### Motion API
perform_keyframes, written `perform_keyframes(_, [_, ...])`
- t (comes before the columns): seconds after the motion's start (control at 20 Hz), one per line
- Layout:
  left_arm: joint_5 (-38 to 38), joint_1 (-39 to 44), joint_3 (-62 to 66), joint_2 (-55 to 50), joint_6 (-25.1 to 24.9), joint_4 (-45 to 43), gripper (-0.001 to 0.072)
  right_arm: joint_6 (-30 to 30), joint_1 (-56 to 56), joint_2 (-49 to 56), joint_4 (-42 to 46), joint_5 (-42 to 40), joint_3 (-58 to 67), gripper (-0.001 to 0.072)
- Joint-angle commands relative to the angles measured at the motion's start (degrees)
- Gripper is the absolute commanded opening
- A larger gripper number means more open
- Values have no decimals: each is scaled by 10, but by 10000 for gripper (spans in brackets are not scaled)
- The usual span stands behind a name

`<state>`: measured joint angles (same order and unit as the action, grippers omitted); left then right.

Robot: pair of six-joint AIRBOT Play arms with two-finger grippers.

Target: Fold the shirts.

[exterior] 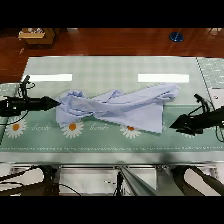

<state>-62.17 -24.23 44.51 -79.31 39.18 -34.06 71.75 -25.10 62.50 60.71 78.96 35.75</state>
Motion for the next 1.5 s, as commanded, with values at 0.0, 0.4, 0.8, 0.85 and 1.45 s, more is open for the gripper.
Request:
perform_keyframes(0.0, [-26,-1,4,0,0,0,23,-7,-5,-7,-54,-58,-73,510])
perform_keyframes(0.4, [-36,-1,4,0,5,0,23,7,83,-6,-127,-206,-130,507])
perform_keyframes(0.8, [-51,-2,7,2,5,0,23,99,173,-8,-139,-345,-120,19])
perform_keyframes(0.85, [-59,-2,13,4,5,0,22,84,173,-16,-139,-330,-111,18])
perform_keyframes(1.45, [-24,-30,353,292,182,85,22,113,173,-256,-59,-272,335,17])
